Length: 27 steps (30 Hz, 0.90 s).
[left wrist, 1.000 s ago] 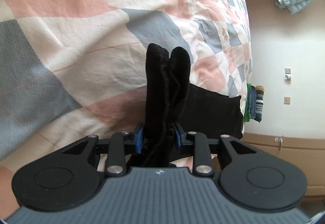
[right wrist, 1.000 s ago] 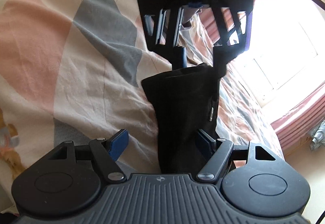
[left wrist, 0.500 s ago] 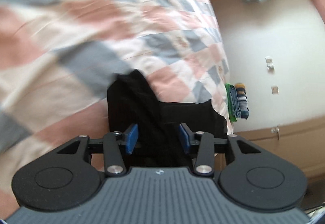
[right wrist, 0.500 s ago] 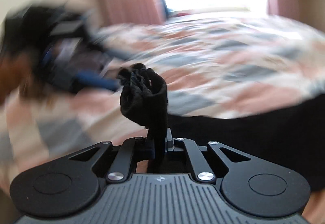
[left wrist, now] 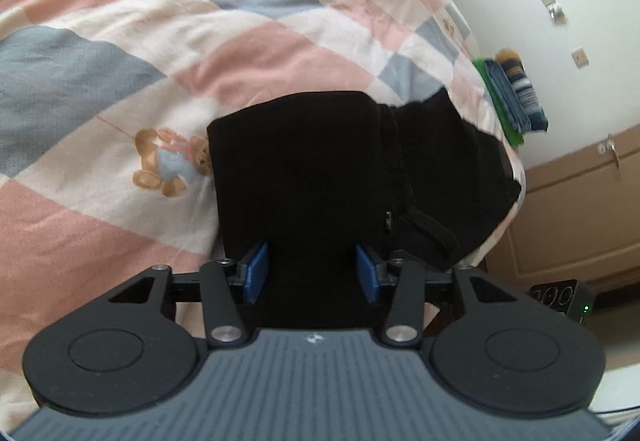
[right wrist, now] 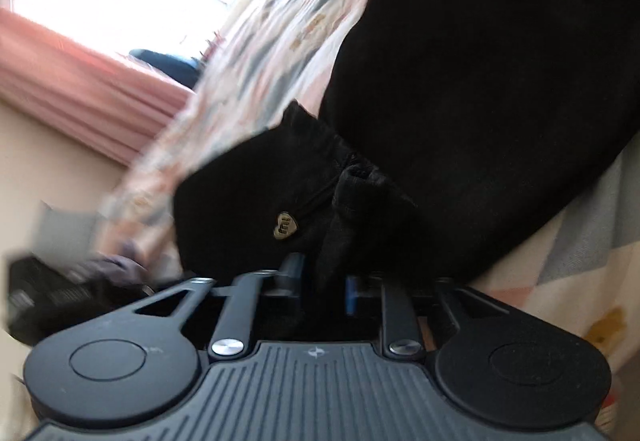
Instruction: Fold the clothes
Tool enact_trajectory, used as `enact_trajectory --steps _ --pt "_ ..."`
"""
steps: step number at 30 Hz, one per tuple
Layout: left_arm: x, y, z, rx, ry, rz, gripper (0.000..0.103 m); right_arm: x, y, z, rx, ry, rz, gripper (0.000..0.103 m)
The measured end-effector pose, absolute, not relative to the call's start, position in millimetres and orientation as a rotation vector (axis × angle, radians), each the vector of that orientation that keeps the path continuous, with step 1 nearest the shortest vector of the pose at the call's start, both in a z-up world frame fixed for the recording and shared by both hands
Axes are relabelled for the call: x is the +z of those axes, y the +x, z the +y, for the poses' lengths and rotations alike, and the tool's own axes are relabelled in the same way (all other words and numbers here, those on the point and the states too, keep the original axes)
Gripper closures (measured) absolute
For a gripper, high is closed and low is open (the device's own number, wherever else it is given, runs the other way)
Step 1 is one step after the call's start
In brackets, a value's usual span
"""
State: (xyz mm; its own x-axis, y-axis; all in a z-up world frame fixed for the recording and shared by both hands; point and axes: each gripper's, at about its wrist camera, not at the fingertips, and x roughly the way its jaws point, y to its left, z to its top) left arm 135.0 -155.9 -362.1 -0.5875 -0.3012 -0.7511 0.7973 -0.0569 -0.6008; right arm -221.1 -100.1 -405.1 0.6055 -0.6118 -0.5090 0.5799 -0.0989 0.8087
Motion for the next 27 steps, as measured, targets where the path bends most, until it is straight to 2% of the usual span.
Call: enact_trajectory --steps 3,4,5,6,10,12,14,16,18,23,27 --pt "-363.6 140.7 -158.9 -1.695 0.538 1.465 0.061 -419.8 -235.7 -109.4 -0.982 1.444 -0.155 0.051" --pt "-363.5 141.3 -159.6 -1.683 0.538 1.472 0.061 -425.2 -239.7 -113.0 -0.978 1.486 -0.188 0.057" --pt "-362.5 140.7 -160.1 -1.675 0.545 1.47 0.061 -424.9 -242.2 -114.8 -0.994 1.491 -0.202 0.085" --pt "-360.4 138.4 -160.7 -1.668 0.557 1.459 0.061 -416.6 -244.0 -113.4 -1.022 1.444 -0.185 0.089" --pt "-348.3 123.1 -163.9 -1.687 0.566 1.42 0.061 -345.6 -246.2 -103.3 -1.075 1.028 -0.104 0.09" --pt "-346.4 109.4 -166.7 -1.71 0.572 1.41 0.061 -327.1 -258.7 -90.4 -1.152 0.91 -0.096 0.091" --pt "-348.2 91.8 -170.2 -1.729 0.607 1.389 0.061 -343.2 -279.3 -91.0 -1.283 0.961 -0.027 0.091" --pt "-352.4 74.1 -174.4 -1.745 0.642 1.37 0.065 -389.0 -297.8 -100.6 -1.329 1.154 0.088 0.091" --pt "-355.4 57.8 -179.8 -1.761 0.665 1.358 0.067 -410.8 -306.9 -98.0 -1.304 1.217 0.032 0.091" --pt "-355.1 31.8 -191.1 -1.797 0.713 1.214 0.069 -384.4 -297.6 -96.6 -1.276 1.071 0.036 0.09" --pt "-365.0 30.8 -200.9 -1.759 0.706 1.234 0.071 -363.3 -292.8 -95.6 -1.243 0.938 0.047 0.092"
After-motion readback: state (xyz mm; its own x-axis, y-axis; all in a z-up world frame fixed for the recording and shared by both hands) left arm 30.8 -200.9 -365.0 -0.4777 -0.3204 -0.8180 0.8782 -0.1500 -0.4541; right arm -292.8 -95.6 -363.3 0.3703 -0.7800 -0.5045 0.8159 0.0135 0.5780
